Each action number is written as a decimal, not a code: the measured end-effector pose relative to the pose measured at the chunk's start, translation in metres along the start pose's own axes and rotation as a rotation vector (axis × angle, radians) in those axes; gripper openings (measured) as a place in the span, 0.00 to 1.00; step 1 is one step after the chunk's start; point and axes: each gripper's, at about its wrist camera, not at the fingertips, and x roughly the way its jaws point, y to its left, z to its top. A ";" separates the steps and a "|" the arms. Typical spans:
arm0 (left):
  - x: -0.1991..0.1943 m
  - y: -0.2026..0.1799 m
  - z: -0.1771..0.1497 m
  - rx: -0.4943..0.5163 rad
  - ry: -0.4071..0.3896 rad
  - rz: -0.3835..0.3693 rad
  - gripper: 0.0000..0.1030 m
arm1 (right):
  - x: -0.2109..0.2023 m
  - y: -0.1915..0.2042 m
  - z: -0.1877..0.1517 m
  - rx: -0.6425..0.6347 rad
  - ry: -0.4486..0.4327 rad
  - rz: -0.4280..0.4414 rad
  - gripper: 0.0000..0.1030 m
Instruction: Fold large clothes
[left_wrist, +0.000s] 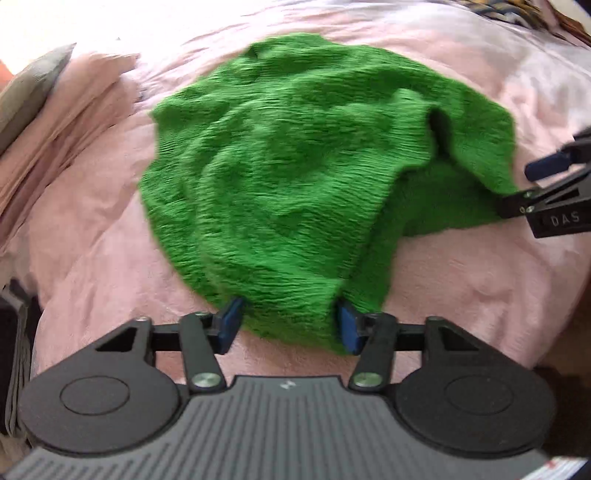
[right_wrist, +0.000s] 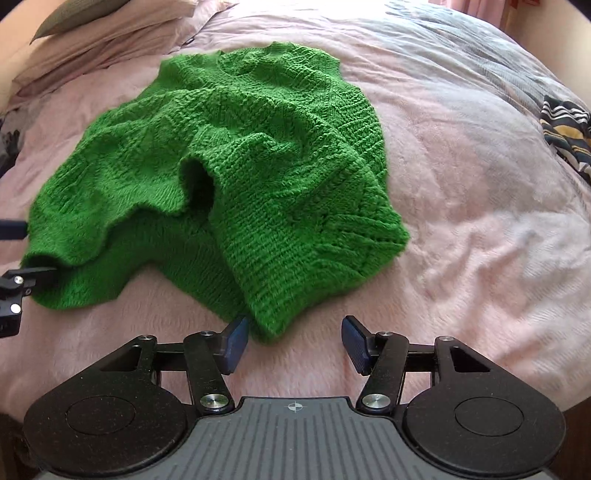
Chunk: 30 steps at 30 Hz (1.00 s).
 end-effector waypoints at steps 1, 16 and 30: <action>0.000 0.004 -0.001 -0.017 -0.008 0.004 0.14 | 0.000 0.000 0.003 -0.026 -0.009 -0.004 0.23; -0.068 0.027 -0.105 -0.219 0.071 -0.061 0.04 | -0.076 -0.026 -0.054 -0.250 0.169 0.021 0.01; -0.080 0.063 -0.081 -0.251 -0.011 -0.040 0.21 | -0.073 -0.015 0.008 -0.193 0.076 0.164 0.47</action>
